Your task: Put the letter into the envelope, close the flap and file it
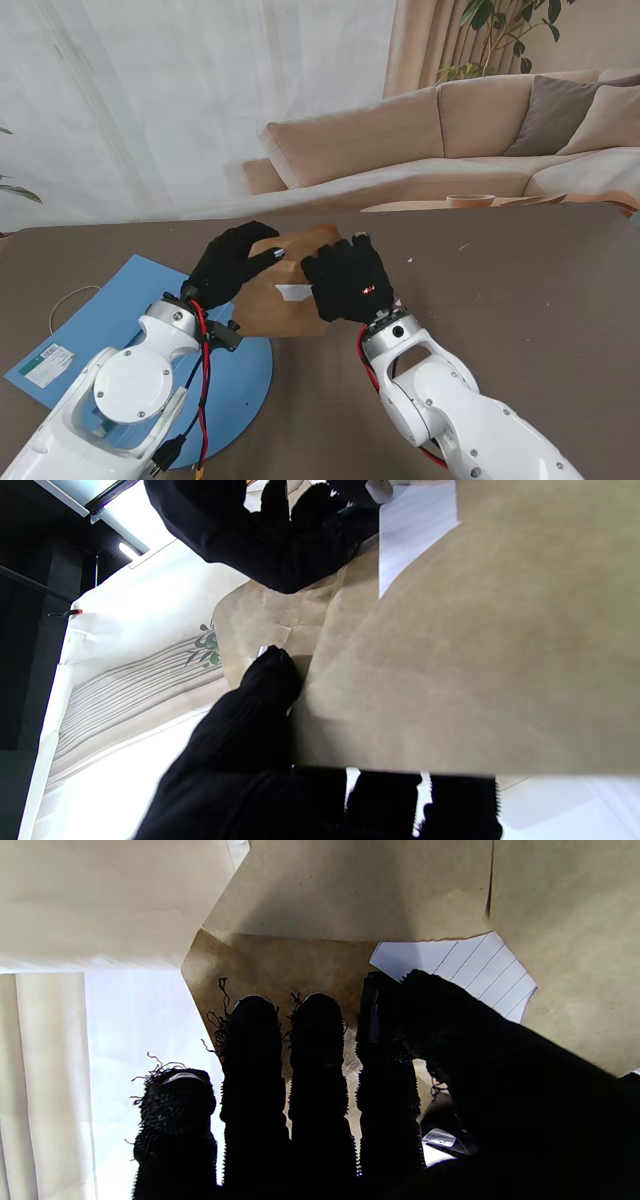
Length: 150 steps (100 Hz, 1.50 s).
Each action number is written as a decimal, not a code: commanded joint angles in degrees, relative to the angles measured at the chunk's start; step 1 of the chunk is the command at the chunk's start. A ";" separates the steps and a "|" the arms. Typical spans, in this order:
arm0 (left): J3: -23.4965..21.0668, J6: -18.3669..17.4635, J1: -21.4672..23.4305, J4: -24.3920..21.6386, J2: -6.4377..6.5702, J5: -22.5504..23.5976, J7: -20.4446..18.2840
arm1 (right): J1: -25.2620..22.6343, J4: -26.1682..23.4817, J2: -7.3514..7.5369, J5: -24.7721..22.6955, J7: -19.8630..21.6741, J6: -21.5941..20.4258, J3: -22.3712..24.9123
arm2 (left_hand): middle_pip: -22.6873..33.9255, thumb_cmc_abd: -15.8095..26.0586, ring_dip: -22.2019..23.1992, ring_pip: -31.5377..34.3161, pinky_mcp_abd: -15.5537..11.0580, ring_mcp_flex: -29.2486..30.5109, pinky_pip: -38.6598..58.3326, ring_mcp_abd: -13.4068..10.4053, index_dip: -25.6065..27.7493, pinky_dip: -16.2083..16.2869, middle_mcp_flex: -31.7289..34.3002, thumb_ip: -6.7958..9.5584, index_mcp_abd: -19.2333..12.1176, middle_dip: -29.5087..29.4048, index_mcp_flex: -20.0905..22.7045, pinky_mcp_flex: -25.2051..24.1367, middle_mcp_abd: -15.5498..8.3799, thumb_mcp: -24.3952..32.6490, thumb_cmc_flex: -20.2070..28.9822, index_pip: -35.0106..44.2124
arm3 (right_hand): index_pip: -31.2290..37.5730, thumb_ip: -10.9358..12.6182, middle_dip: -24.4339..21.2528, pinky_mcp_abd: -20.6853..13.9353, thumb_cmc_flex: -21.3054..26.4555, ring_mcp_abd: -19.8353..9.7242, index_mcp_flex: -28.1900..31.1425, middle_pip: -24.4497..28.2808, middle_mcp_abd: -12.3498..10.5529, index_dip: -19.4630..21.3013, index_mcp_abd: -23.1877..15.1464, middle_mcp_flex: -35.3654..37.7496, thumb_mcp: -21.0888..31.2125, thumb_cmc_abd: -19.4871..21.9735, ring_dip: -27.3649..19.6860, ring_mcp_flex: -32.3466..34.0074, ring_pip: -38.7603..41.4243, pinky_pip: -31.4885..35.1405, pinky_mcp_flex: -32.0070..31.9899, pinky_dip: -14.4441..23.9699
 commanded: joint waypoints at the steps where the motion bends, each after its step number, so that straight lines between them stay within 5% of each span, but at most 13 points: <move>1: -0.02 -0.26 0.04 -0.25 -0.45 0.12 -0.62 | -0.41 0.03 -0.14 -0.13 -0.05 0.22 0.00 | 1.55 5.23 1.29 0.45 -0.73 -1.29 0.09 -1.23 3.85 0.63 -1.41 1.58 -5.30 0.80 0.77 -0.40 -1.17 5.69 3.72 8.57 | 0.11 0.75 -0.43 -0.68 0.43 0.02 0.00 -0.07 0.12 -0.13 -0.83 0.70 0.99 -0.69 0.60 -0.50 0.22 1.91 -0.64 1.00; 17: 0.38 0.08 -0.53 0.78 -0.60 1.27 0.18 | -1.75 -1.08 -0.40 -0.25 -1.94 1.78 1.09 | 1.52 5.27 1.29 0.41 -0.89 -1.39 -0.04 -1.26 3.83 0.64 -1.53 1.60 -5.31 0.79 0.67 -0.55 -1.23 5.62 3.72 8.53 | -5.91 -0.50 -3.68 -0.67 -2.24 -0.13 -7.64 -6.19 -0.76 -4.96 -0.28 -6.73 -3.15 0.08 -2.64 -5.81 -8.06 -1.77 -4.10 0.20; 31: 1.20 0.50 -1.64 2.55 -0.92 2.41 1.53 | -3.55 -2.23 -0.75 0.22 -4.38 2.80 2.23 | 1.49 5.39 1.27 0.32 -1.01 -1.61 -0.15 -1.30 3.89 0.66 -1.70 1.61 -5.56 0.85 0.59 -0.67 -1.32 5.50 3.72 8.59 | -22.64 4.20 -9.79 -0.58 -7.71 0.73 -10.88 -11.88 -0.80 -1.55 1.20 -13.37 -7.56 7.74 -5.82 -10.62 -16.25 -4.32 -6.41 0.54; 75: 1.09 -0.64 -2.37 4.86 -1.05 2.29 1.98 | -12.90 -7.07 -2.23 5.38 -8.15 7.00 9.51 | 1.32 5.50 1.28 0.07 -1.33 -2.12 -0.54 -1.30 3.78 0.78 -1.97 1.74 -5.59 1.01 0.60 -1.18 -1.24 5.43 3.72 8.51 | -30.08 4.51 -21.74 4.64 -9.83 4.15 -19.97 -22.03 1.54 -3.88 5.27 -22.81 -12.27 10.65 -15.99 -16.60 -35.29 -20.10 -13.84 -6.15; 105: -0.47 -3.51 -1.26 3.79 -0.78 -0.21 0.66 | -16.86 -7.99 -3.50 21.07 -0.98 2.96 16.11 | 1.24 5.51 1.29 -0.09 -1.49 -2.20 -0.73 -1.27 3.81 0.84 -2.00 1.80 -5.56 1.13 0.59 -1.31 -1.22 5.40 3.72 8.47 | -34.32 3.41 -26.72 5.69 -11.85 5.70 -31.73 -24.56 4.62 -8.08 12.17 -35.09 -17.06 11.92 -21.07 -24.81 -43.70 -30.38 -20.63 -12.31; 133: -1.95 -4.66 0.21 1.80 -0.45 -3.95 -1.44 | -14.50 -3.83 -4.22 36.26 4.65 -3.79 17.27 | 1.16 5.52 1.31 -0.21 -1.49 -2.15 -0.76 -1.30 3.80 0.91 -1.96 1.80 -5.67 1.19 0.66 -1.30 -1.24 5.41 3.72 8.48 | -35.58 2.47 -27.45 4.37 -12.44 5.19 -35.20 -24.87 5.56 -9.33 15.16 -39.28 -18.73 10.45 -21.84 -27.59 -44.66 -32.56 -23.10 -13.25; 150: -2.55 -5.33 0.70 1.68 -0.42 -5.56 -1.92 | -13.15 -1.75 -4.31 41.60 6.90 -7.01 16.90 | 1.16 5.46 1.36 -0.20 -1.49 -2.09 -0.78 -1.33 3.79 0.94 -1.92 1.80 -5.63 1.22 0.65 -1.30 -1.20 5.43 3.72 8.45 | -35.29 2.04 -27.42 3.65 -12.12 3.97 -34.19 -23.95 5.01 -9.65 15.02 -37.92 -20.30 10.13 -21.76 -27.38 -44.25 -32.83 -23.48 -13.14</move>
